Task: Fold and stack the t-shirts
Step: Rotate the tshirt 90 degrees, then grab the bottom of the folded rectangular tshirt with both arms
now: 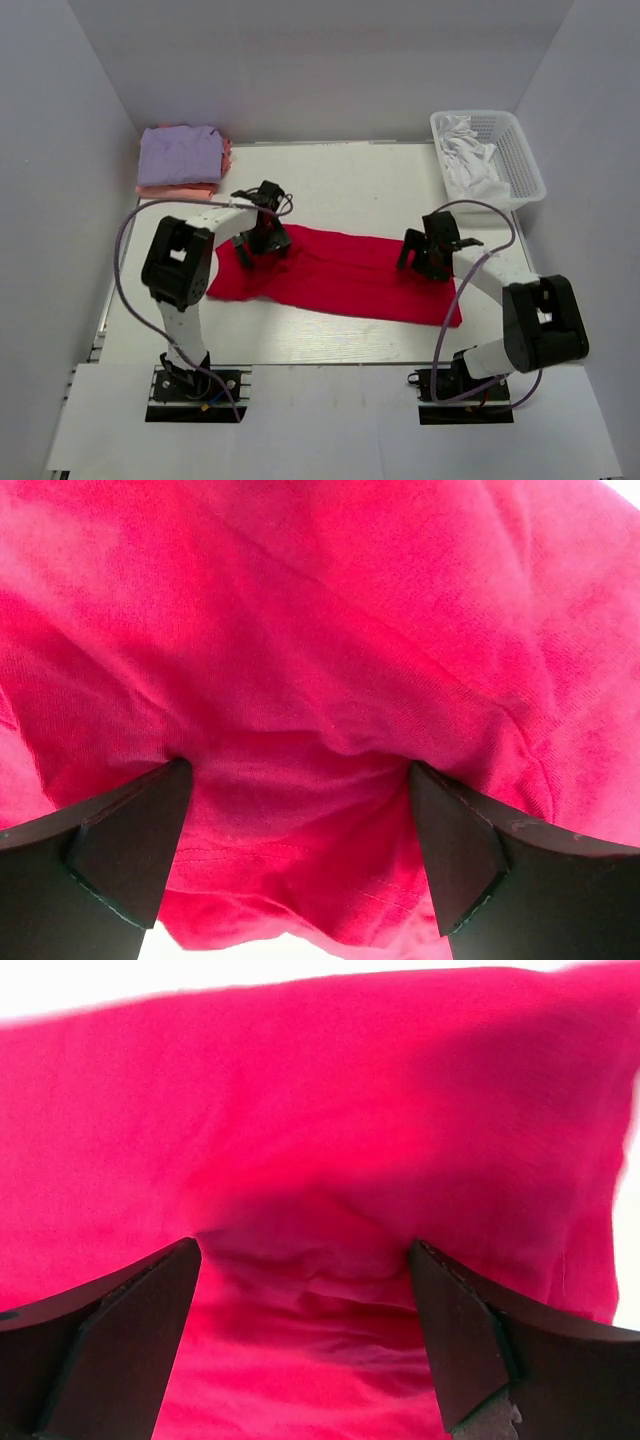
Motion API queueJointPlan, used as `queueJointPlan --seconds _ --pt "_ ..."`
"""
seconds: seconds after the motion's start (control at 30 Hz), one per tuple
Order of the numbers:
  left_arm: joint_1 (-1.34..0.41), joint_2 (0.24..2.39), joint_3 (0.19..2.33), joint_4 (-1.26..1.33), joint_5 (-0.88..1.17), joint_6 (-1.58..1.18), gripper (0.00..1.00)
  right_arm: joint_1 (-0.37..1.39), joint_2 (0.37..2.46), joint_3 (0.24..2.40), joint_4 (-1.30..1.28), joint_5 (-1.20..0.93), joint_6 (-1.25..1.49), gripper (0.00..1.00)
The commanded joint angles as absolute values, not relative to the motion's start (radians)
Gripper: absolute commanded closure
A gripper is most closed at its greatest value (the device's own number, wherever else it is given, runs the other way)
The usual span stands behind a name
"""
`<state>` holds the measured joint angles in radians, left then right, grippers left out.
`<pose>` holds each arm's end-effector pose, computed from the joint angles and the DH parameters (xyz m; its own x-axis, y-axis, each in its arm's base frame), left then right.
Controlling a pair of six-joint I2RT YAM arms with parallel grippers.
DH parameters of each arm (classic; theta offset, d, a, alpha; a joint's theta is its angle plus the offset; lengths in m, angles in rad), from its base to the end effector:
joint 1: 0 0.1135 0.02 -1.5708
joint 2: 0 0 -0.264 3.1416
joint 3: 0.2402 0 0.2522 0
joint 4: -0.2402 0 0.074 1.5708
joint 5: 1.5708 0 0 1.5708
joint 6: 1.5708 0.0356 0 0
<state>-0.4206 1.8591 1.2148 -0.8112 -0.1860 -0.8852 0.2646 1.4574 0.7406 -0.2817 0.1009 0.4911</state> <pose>0.3126 -0.1326 0.1592 -0.8697 -0.4443 -0.2150 -0.4601 0.8874 0.0273 0.2649 0.0681 0.1681 -0.8134 0.2657 -0.5175 0.1997 0.9631 0.1807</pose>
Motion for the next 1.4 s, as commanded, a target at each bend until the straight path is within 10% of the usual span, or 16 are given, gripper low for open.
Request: queueJointPlan --seconds 0.0,0.33,0.67,1.37 --pt "-0.414 2.098 1.363 -0.724 -0.235 -0.828 0.00 0.317 1.373 0.654 -0.301 0.035 0.502 0.10" --pt "-0.425 2.661 2.383 -0.697 -0.057 -0.549 0.00 0.741 1.311 0.572 -0.189 -0.255 0.505 0.10" --pt "-0.416 2.773 2.399 -0.246 0.227 -0.612 0.00 1.127 1.508 0.765 -0.124 -0.380 0.356 0.10" --pt "-0.394 2.443 2.413 -0.368 -0.052 -0.534 0.00 1.167 1.299 0.807 -0.187 -0.042 0.457 0.10"
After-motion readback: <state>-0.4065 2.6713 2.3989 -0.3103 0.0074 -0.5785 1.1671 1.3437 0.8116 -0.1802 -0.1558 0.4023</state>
